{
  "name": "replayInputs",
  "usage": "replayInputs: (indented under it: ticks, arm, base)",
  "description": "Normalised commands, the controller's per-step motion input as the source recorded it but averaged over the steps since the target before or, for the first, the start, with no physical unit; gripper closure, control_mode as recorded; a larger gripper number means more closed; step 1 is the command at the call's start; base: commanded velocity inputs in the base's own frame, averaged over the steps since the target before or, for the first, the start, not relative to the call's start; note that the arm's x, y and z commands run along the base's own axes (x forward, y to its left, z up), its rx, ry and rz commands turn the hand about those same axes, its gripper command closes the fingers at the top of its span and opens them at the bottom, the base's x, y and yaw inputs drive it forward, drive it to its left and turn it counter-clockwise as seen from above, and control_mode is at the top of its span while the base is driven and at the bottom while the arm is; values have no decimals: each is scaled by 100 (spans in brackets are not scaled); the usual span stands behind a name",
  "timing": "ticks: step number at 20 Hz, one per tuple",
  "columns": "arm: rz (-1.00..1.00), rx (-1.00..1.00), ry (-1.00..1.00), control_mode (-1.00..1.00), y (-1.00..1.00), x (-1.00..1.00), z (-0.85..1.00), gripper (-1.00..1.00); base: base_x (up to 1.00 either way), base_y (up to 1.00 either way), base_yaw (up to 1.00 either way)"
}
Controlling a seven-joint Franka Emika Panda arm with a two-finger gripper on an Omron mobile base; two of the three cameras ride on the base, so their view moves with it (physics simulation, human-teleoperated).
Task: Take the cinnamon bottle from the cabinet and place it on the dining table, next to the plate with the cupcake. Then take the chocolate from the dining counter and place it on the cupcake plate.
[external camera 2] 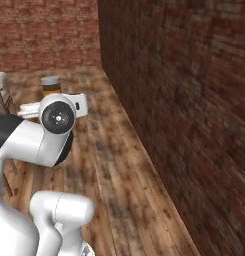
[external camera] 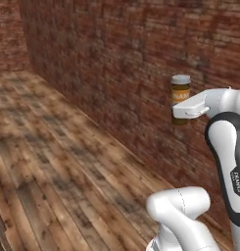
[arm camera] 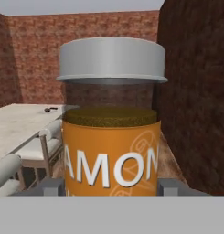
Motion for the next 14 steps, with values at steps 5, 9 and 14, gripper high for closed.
replayInputs:
  ticks: [5,9,14]
  arm:
    - [0,0,0,100,0,0,0,100]
    - [0,0,0,100,0,0,0,100]
    - [0,0,0,100,0,0,0,100]
  base:
    - [100,-7,49]
    - [100,-6,53]
    - [100,-22,53]
